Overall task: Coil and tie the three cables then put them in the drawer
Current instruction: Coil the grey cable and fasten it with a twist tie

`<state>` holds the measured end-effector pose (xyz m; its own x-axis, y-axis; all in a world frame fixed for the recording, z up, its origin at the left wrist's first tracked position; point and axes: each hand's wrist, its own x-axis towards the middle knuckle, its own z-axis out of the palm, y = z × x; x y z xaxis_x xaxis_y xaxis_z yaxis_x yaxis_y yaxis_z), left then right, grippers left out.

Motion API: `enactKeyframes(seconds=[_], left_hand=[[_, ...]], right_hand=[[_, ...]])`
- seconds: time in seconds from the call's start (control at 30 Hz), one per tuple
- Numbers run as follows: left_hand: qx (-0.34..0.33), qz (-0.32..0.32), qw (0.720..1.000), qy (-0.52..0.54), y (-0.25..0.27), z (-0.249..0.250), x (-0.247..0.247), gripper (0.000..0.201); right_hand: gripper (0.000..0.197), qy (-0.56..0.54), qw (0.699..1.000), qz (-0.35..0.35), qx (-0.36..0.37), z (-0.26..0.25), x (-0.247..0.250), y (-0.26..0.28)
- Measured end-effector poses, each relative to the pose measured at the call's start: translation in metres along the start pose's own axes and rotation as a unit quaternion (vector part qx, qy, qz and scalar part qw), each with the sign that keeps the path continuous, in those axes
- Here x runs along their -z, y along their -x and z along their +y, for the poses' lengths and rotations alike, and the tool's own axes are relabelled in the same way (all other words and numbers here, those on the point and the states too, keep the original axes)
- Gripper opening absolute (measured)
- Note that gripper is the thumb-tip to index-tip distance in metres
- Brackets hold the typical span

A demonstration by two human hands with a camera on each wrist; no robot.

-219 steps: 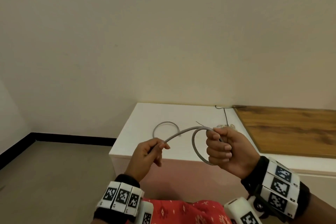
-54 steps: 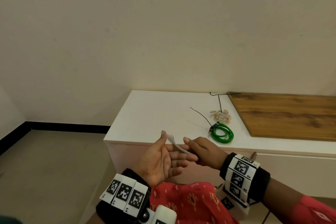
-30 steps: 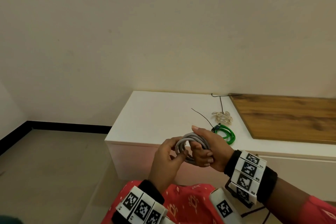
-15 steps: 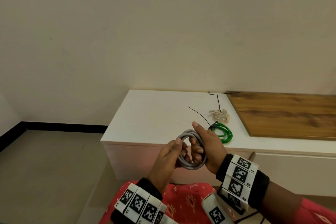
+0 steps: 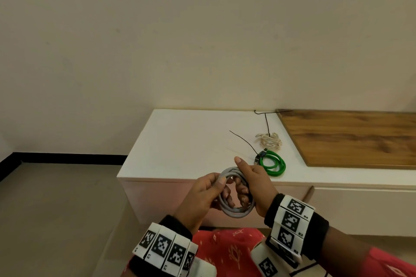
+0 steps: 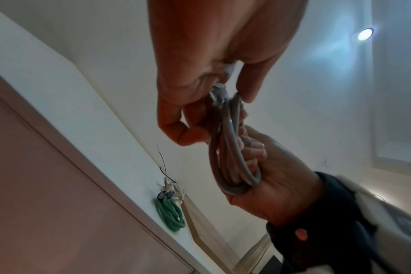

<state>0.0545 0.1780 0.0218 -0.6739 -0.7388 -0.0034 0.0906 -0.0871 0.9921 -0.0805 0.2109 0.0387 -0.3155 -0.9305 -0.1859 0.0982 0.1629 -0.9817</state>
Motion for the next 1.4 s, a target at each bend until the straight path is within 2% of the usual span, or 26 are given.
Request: enactKeyframes(seconds=[0.2,0.43,0.53,0.6,0.67,0.77,0.87,0.97,1.1,1.2,1.33,1.4], left_hand=[[-0.006,0.055,0.998,-0.024,-0.015,-0.006,-0.007,0.019],[-0.006,0.05,0.996,-0.071,-0.049,-0.008,0.0,0.018],[-0.001,0.053,0.996,-0.069,-0.067,-0.009,0.009,0.019],[0.001,0.06,0.996,-0.065,-0.082,-0.009,0.016,0.019],[0.007,0.066,0.996,-0.067,-0.108,0.001,0.012,0.019],[0.019,0.08,0.995,-0.061,-0.142,0.009,0.01,0.019],[0.03,0.095,0.994,-0.052,-0.163,0.003,0.02,0.019],[0.047,0.113,0.991,-0.046,-0.18,-0.006,0.028,0.02],[0.074,0.14,0.987,-0.019,-0.206,-0.021,0.041,0.021],[0.094,0.153,0.984,-0.004,-0.22,-0.03,0.051,0.021],[0.116,0.16,0.98,0.017,-0.23,-0.043,0.062,0.022],[0.123,0.162,0.979,0.025,-0.233,-0.048,0.067,0.022]], right_hand=[[0.053,0.017,1.0,0.008,0.024,0.007,0.004,-0.017],[0.052,0.103,0.994,-0.029,0.002,-0.003,0.029,-0.047],[0.042,0.121,0.992,-0.017,-0.027,-0.014,0.06,-0.073],[0.029,0.175,0.984,0.007,-0.03,-0.025,0.089,-0.101],[0.021,0.262,0.964,0.038,-0.035,-0.047,0.132,-0.136],[0.023,0.377,0.922,0.079,-0.039,-0.069,0.189,-0.197],[0.016,0.53,0.844,0.076,-0.042,-0.077,0.212,-0.25],[0.026,0.652,0.754,0.062,-0.054,-0.074,0.221,-0.297],[0.033,0.72,0.688,0.043,-0.082,-0.059,0.232,-0.358],[0.035,0.744,0.663,0.029,-0.072,-0.045,0.246,-0.398],[0.04,0.748,0.659,0.039,-0.065,-0.027,0.27,-0.443],[0.042,0.754,0.652,0.049,-0.073,-0.028,0.268,-0.446]])
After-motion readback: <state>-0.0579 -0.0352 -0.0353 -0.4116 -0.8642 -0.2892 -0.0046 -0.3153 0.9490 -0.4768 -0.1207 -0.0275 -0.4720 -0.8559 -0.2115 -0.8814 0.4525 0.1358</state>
